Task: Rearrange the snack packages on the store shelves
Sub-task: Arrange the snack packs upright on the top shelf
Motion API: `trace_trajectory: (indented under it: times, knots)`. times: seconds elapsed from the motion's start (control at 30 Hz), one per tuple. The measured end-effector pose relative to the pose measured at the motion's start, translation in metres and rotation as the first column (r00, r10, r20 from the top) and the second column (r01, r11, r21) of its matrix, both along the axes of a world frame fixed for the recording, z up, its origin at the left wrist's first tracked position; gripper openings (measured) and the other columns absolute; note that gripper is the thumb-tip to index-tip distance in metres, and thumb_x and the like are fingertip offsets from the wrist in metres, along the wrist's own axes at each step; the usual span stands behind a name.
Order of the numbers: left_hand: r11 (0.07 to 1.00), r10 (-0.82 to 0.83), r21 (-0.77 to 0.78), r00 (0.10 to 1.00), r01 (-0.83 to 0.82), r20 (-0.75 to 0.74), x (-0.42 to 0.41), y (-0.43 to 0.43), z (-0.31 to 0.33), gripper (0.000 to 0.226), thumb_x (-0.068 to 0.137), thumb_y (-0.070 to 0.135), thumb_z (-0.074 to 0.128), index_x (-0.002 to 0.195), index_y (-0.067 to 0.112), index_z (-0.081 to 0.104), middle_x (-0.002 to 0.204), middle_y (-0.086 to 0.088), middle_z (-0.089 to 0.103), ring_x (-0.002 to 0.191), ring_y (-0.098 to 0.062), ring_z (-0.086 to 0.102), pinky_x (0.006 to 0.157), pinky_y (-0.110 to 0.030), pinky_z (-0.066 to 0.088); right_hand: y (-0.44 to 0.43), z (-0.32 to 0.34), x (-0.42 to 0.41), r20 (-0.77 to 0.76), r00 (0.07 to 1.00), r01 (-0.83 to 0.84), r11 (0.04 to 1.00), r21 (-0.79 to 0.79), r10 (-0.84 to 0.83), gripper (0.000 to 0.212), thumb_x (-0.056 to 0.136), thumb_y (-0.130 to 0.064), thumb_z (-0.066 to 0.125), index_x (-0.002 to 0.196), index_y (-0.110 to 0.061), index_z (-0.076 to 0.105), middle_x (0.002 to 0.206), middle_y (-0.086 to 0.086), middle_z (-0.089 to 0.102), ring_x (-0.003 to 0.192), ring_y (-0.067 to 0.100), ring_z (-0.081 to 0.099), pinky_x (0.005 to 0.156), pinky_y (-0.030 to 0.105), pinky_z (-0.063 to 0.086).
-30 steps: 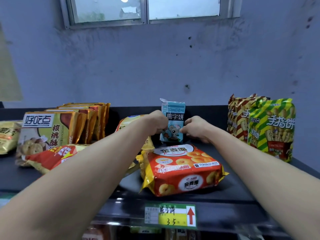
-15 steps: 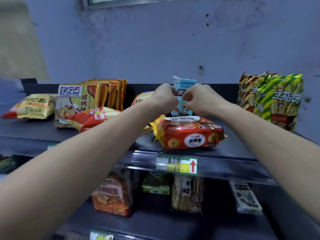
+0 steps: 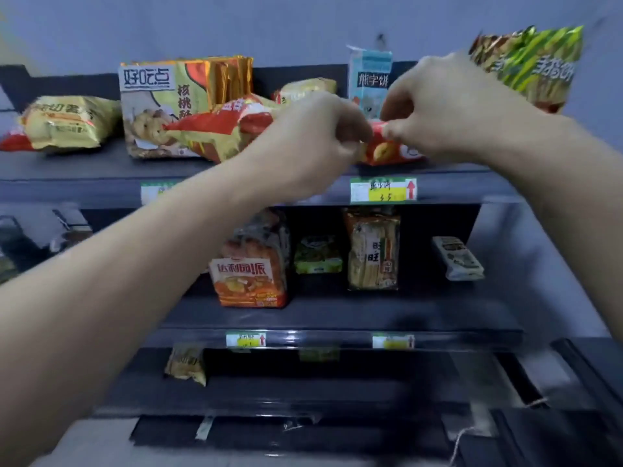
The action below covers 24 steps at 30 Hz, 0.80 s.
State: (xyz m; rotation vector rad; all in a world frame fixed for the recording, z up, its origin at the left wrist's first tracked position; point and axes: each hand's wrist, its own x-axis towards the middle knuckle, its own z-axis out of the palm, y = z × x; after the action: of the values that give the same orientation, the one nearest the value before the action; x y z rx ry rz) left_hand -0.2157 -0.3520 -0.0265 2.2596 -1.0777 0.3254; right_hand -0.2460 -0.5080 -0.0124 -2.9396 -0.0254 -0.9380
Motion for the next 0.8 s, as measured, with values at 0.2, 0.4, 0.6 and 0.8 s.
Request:
trace_trajectory:
  times: [0.2,0.4,0.6,0.8]
  knots:
    - [0.989,-0.094,0.1,0.981,0.112,-0.168,-0.012,0.036,-0.06,0.023,0.089,0.012,0.057,0.11,0.011,0.068,0.093,0.001,0.068,0.088,-0.011,0.062,0.082,-0.022,0.047,0.042,-0.062,-0.032,-0.26,0.958,0.134,0.99,0.034,-0.121,0.02,0.084,-0.015,0.059,0.097,-0.008,0.072,0.099,0.017,0.069,0.094,0.034,0.063,0.08,0.035,0.053]
    - [0.964,-0.145,0.174,0.949,0.199,-0.279,-0.011,0.014,-0.123,0.021,0.086,0.008,0.059,0.105,0.006,0.069,0.1,-0.009,0.071,0.094,-0.02,0.063,0.078,-0.021,0.042,0.034,-0.127,-0.059,-0.505,0.814,0.361,0.931,0.051,-0.288,0.018,0.086,-0.012,0.055,0.1,-0.006,0.066,0.1,0.017,0.066,0.09,0.035,0.062,0.074,0.033,0.051]
    - [0.943,-0.179,0.195,0.907,0.269,-0.381,-0.014,-0.038,-0.163,0.021,0.088,0.01,0.057,0.107,0.008,0.068,0.098,-0.008,0.069,0.096,-0.025,0.064,0.07,-0.018,0.037,-0.022,-0.172,-0.085,-0.599,0.701,0.527,0.847,0.068,-0.388,0.017,0.086,-0.011,0.057,0.098,-0.006,0.067,0.104,0.019,0.065,0.09,0.033,0.06,0.071,0.03,0.046]
    - [0.939,-0.147,0.21,0.873,0.27,-0.466,-0.002,-0.112,-0.196,0.023,0.089,0.009,0.056,0.11,0.007,0.067,0.109,-0.011,0.068,0.101,-0.022,0.061,0.08,-0.02,0.042,-0.112,-0.209,-0.09,-0.627,0.683,0.609,0.766,0.206,-0.374,0.038,0.089,-0.022,0.061,0.125,-0.012,0.059,0.124,0.015,0.06,0.112,0.034,0.057,0.095,0.042,0.048]
